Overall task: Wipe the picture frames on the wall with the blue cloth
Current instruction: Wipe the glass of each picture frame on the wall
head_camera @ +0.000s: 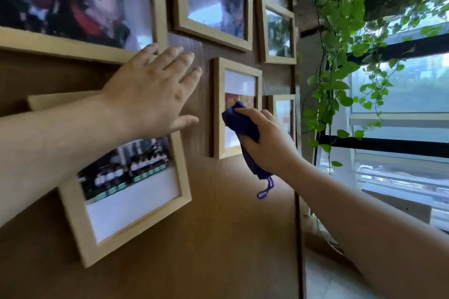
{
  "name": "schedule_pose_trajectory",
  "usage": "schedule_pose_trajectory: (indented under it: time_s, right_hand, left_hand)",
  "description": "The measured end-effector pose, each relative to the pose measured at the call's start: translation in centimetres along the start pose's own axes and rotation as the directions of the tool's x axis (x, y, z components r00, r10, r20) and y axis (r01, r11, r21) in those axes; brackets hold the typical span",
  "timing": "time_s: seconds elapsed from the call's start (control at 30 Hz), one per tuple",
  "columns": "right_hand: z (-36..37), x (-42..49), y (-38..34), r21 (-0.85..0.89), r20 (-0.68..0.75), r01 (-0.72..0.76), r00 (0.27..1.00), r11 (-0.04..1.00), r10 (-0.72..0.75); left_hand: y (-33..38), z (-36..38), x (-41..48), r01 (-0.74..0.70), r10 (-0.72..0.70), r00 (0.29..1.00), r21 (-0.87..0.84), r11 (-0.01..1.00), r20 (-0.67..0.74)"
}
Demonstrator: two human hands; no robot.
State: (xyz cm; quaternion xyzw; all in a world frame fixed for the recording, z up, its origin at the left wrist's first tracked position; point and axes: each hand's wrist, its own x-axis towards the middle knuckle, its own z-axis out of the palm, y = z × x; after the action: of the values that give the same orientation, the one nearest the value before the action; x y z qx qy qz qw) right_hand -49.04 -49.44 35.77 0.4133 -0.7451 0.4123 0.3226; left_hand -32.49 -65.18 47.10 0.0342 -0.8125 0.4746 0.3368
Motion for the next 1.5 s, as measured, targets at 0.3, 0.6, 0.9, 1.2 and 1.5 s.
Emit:
schedule_pose_trajectory:
  time_s: [0.3,0.6,0.9,1.2,1.5]
  right_hand:
    - [-2.2,9.4,2.1,0.067,-0.069,0.121,0.991,0.99,-0.116]
    - [-3.2,17.7,-0.9,-0.016,-0.191,0.186,0.964,0.982,-0.186]
    - [-4.1,24.9,-3.9,-0.038,-0.263,0.238,0.935,0.971,-0.239]
    - [-4.4,29.3,-6.0,-0.168,-0.275,0.354,0.879,0.92,-0.388]
    - [-5.0,29.4,1.8,-0.295,-0.308,0.003,0.946,0.956,-0.097]
  left_hand:
    - [-2.7,0.3,8.0,0.049,-0.046,0.998,0.054,0.997,-0.052]
    - [-6.4,-0.3,12.3,0.13,-0.13,0.991,0.244,0.961,-0.02]
    - [-7.2,0.7,15.7,0.306,-0.325,0.945,0.255,0.917,0.039]
    - [-7.5,0.8,16.4,0.449,-0.474,0.878,0.219,0.866,0.073]
    - [-8.0,1.0,16.3,0.439,-0.458,0.887,0.203,0.875,0.055]
